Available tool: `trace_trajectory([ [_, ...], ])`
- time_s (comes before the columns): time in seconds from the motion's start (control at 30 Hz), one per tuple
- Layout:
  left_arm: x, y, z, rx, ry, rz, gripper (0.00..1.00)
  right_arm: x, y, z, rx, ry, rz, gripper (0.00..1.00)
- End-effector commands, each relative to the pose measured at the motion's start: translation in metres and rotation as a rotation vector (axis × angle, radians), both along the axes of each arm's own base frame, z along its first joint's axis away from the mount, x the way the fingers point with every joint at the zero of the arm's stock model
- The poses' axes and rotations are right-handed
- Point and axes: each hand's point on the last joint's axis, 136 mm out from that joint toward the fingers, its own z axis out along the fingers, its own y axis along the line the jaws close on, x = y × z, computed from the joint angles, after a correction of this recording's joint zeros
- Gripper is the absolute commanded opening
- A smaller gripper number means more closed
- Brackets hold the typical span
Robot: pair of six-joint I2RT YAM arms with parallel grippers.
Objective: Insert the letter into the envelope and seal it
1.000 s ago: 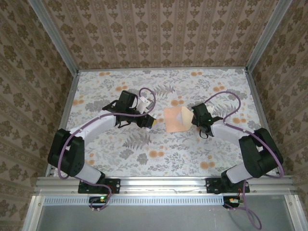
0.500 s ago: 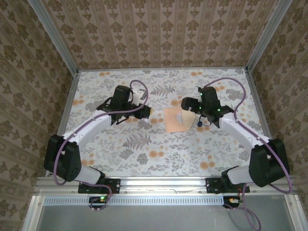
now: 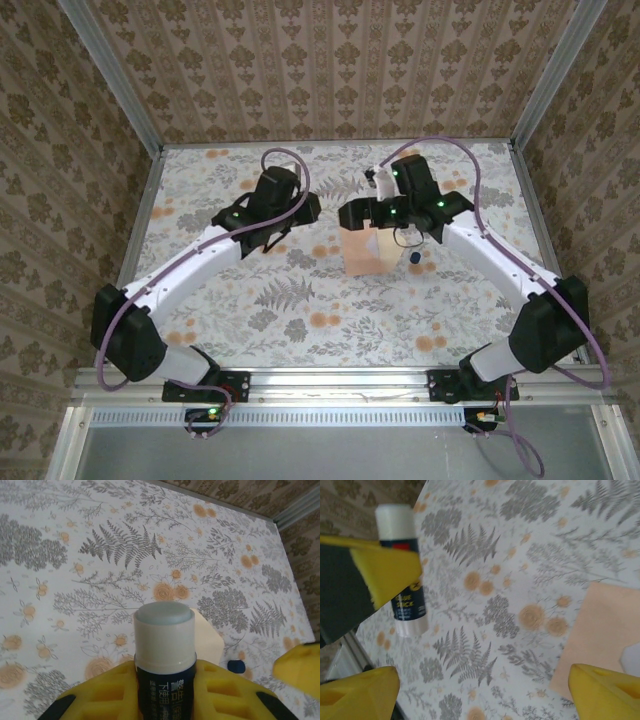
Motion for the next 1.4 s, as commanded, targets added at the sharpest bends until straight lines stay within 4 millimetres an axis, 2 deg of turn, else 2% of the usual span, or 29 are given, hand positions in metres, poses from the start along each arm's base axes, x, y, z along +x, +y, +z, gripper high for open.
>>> trace_trajectory([
  [0.0, 0.004, 0.004, 0.001, -0.064, 0.057, 0.133, 0.00, -0.011, 0.016, 0.002, -0.015, 0.014, 0.072, 0.85],
  [0.13, 0.000, -0.004, -0.002, -0.118, 0.092, 0.131, 0.00, -0.014, 0.032, -0.002, -0.012, 0.020, 0.113, 0.80],
  [0.47, -0.006, -0.016, -0.001, -0.213, 0.113, 0.090, 0.00, -0.013, 0.053, 0.003, 0.073, 0.024, 0.157, 0.65],
  [0.6, -0.007, -0.017, -0.002, -0.233, 0.116, 0.088, 0.00, -0.012, 0.059, 0.005, 0.100, 0.033, 0.172, 0.64],
  [0.93, -0.005, -0.017, 0.002, -0.279, 0.121, 0.081, 0.00, -0.012, 0.061, -0.004, 0.099, 0.060, 0.177, 0.56],
  [1.37, -0.005, -0.020, 0.009, -0.358, 0.135, 0.070, 0.00, -0.010, 0.063, -0.005, 0.106, 0.047, 0.168, 0.45],
])
